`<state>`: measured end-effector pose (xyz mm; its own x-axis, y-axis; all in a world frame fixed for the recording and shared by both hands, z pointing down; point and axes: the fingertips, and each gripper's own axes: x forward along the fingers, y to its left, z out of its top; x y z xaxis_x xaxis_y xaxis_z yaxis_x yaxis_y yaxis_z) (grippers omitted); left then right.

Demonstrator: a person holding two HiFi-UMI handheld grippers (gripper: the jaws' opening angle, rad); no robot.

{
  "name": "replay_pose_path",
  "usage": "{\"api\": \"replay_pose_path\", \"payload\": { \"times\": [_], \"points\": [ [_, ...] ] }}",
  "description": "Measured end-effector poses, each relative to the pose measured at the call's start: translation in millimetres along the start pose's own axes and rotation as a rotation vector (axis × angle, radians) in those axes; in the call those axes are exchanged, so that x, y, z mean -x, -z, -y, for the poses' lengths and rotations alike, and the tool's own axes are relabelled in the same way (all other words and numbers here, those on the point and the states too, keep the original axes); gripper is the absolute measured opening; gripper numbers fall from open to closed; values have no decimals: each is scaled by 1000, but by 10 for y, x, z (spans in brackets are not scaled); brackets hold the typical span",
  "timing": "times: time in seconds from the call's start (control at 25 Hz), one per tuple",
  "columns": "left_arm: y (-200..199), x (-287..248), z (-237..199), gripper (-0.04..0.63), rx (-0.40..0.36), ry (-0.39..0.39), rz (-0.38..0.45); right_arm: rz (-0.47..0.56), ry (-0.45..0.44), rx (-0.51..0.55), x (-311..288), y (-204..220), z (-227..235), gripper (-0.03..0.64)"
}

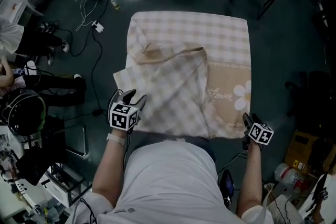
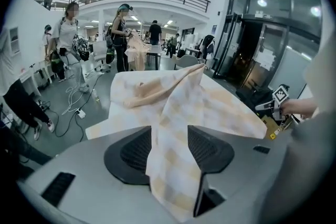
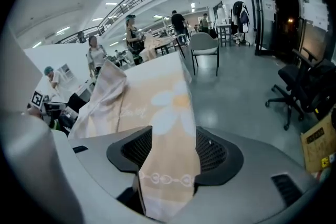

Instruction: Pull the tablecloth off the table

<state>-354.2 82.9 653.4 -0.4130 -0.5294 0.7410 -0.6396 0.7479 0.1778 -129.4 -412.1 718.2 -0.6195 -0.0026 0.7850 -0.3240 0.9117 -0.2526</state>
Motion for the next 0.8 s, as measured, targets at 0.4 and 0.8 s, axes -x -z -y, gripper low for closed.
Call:
{"api": "replay_pose_path", "payload": {
  "times": [0.4, 0.8],
  "points": [
    [427, 75, 215, 196, 48, -7, -63, -67, -47, -120, -283, 312, 283, 230],
    [515, 76, 249, 196, 77, -5, -59, -32, -126, -177, -302, 350, 244, 229]
  ]
}}
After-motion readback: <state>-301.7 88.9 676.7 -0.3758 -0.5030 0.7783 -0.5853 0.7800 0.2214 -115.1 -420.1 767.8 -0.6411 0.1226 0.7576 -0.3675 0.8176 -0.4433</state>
